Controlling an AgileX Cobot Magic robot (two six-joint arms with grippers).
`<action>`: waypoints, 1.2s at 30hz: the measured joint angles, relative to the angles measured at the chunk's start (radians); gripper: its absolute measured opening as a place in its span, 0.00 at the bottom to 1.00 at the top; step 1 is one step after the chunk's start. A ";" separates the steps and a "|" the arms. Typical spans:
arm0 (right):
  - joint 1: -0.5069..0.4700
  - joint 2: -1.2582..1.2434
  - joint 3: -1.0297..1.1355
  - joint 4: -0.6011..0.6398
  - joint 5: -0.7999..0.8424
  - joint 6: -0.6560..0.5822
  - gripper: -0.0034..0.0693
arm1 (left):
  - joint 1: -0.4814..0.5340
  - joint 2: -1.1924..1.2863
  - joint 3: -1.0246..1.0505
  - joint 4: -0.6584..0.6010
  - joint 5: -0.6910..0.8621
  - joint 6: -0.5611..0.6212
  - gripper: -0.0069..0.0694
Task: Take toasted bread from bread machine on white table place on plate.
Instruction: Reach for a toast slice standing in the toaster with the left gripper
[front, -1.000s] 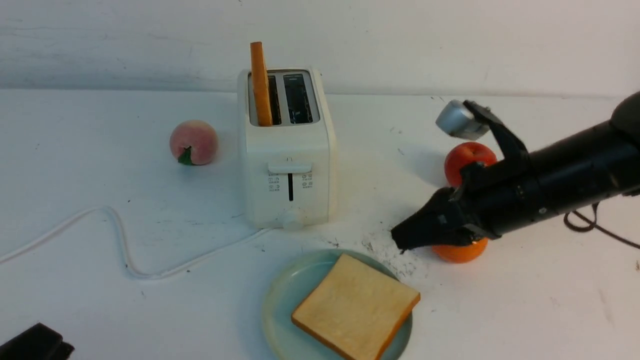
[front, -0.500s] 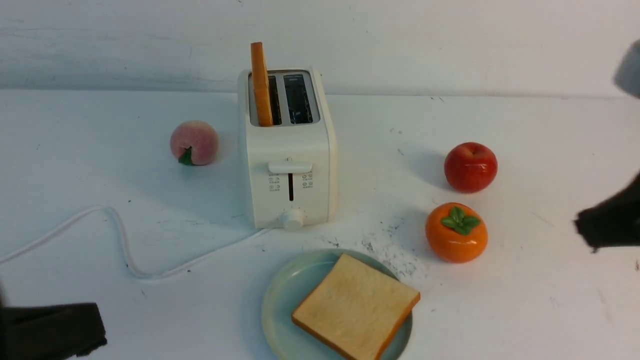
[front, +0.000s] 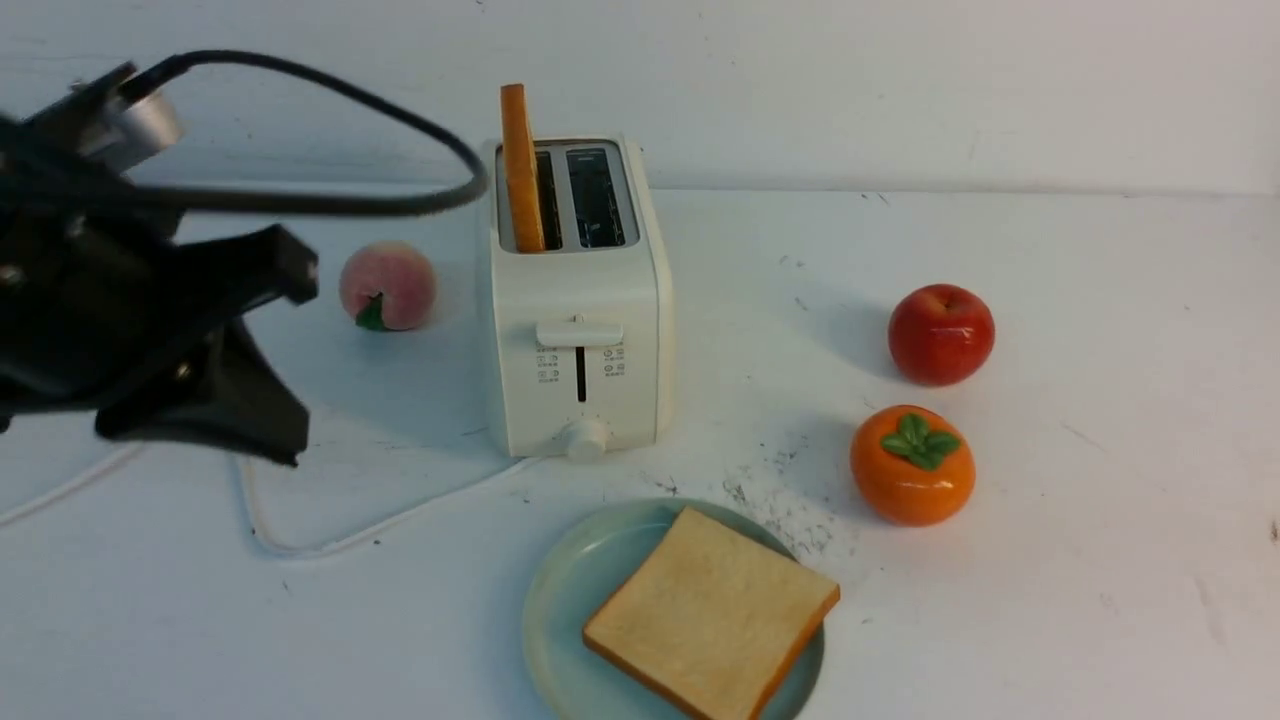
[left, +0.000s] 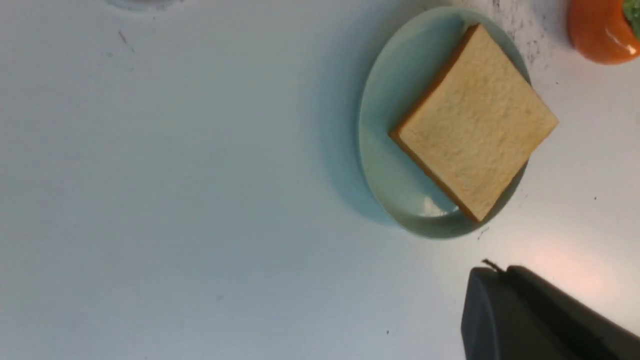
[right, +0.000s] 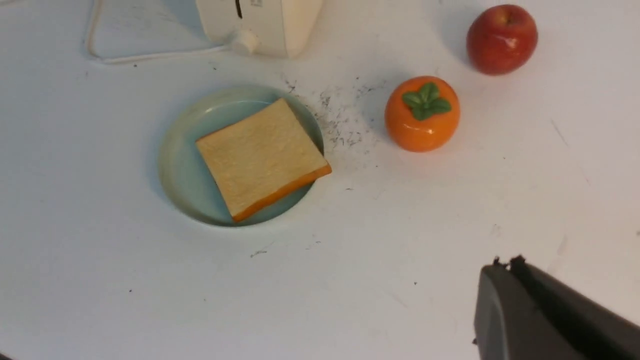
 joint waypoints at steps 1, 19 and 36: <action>0.000 -0.033 0.034 -0.007 0.000 0.014 0.05 | 0.000 0.035 -0.044 -0.008 0.000 0.000 0.07; 0.000 -0.208 0.361 -0.124 -0.048 0.132 0.06 | -0.273 0.535 -0.735 0.290 0.028 -0.119 0.10; 0.000 -0.208 0.364 -0.085 -0.107 0.132 0.08 | -0.372 0.638 -0.786 0.705 -0.008 -0.304 0.52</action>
